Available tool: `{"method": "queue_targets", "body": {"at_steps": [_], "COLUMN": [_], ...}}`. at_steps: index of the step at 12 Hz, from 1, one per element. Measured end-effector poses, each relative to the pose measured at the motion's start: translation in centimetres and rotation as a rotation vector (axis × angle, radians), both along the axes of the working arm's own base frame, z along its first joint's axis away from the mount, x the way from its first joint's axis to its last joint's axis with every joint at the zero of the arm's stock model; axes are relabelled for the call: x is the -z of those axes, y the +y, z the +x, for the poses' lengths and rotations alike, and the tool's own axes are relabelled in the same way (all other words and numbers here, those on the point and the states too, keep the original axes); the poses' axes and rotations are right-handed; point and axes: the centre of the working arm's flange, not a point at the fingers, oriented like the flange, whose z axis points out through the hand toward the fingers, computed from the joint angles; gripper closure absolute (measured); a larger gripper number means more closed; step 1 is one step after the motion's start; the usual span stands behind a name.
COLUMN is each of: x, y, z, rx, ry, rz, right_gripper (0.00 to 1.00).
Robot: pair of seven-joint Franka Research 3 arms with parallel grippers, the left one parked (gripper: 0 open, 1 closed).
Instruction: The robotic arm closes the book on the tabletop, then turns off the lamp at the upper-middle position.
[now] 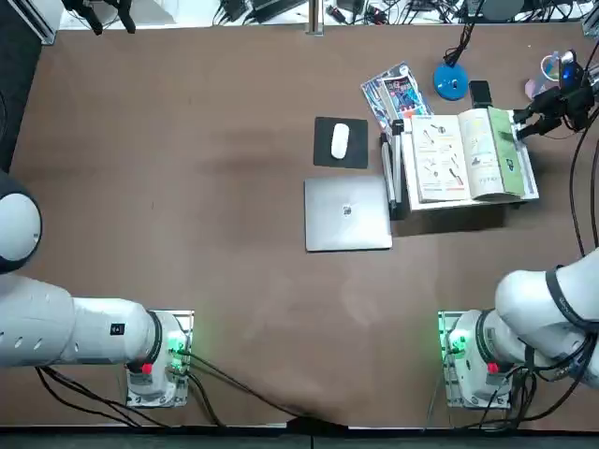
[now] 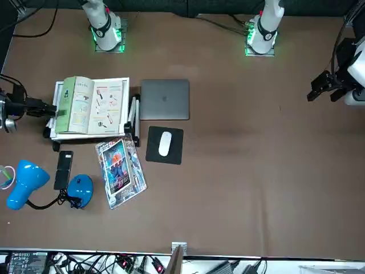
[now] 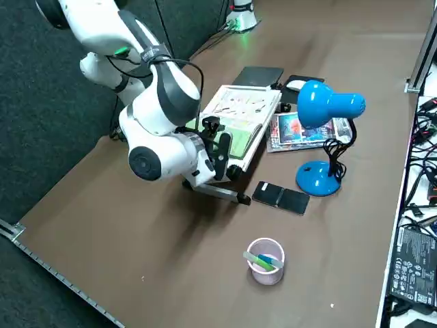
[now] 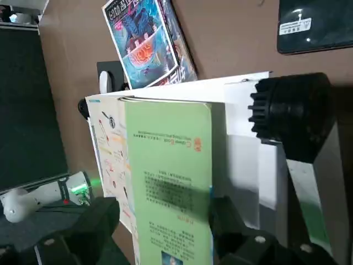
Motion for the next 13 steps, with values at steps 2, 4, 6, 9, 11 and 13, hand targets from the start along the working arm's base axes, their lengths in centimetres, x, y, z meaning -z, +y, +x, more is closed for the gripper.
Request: {"method": "queue_targets", "body": {"at_steps": [2,4,6,9,11,13], "x": [0.9,1.9,2.6,2.8,2.9,3.2], "y": [0.1,0.3,0.3,0.4,0.5,0.9], "z": [0.0,-0.1,-0.1,-0.2,-0.1,-0.1], "rx": [0.007,0.008,0.010,0.013,0.018,0.022], "ry": [0.009,0.018,0.023,0.025,0.024,0.027], "rz": [0.017,0.031,0.042,0.047,0.057,0.075], "right_gripper": [0.00,0.00,0.00,0.00,0.00,0.00]}}
